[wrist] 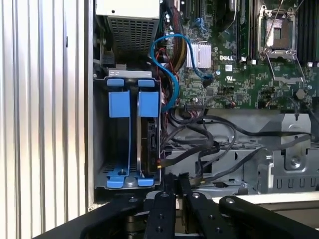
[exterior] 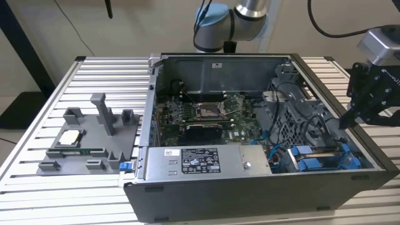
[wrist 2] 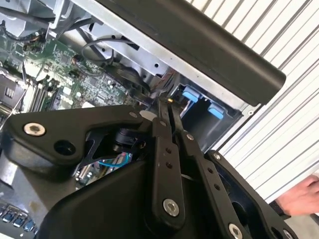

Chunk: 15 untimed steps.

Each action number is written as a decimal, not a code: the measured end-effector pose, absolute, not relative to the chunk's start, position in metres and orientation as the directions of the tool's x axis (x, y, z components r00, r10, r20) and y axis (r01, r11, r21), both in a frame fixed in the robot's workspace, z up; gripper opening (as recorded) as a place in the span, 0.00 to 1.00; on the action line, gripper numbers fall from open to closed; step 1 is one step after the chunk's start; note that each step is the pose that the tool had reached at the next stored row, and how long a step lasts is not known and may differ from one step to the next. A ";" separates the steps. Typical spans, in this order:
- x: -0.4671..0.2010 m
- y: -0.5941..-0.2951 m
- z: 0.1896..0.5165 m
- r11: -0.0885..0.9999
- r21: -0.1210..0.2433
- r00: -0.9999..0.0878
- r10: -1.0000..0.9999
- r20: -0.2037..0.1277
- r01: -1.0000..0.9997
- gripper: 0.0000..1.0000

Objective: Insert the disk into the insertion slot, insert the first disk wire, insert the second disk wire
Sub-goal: 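Insert the second disk wire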

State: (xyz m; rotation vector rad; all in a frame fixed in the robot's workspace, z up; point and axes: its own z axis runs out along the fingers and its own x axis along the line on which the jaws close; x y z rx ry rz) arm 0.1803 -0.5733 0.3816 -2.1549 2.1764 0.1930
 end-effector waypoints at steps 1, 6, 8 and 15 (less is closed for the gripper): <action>0.178 -0.573 0.382 0.009 0.037 -0.014 -0.990 -0.140 -0.999 0.16; 0.167 -0.572 0.384 0.018 0.029 -0.022 -0.990 -0.141 -0.999 0.16; 0.162 -0.571 0.386 0.021 0.026 -0.024 -0.990 -0.142 -0.999 0.16; 0.146 -0.569 0.389 0.030 0.014 -0.032 -0.989 -0.145 -0.999 0.16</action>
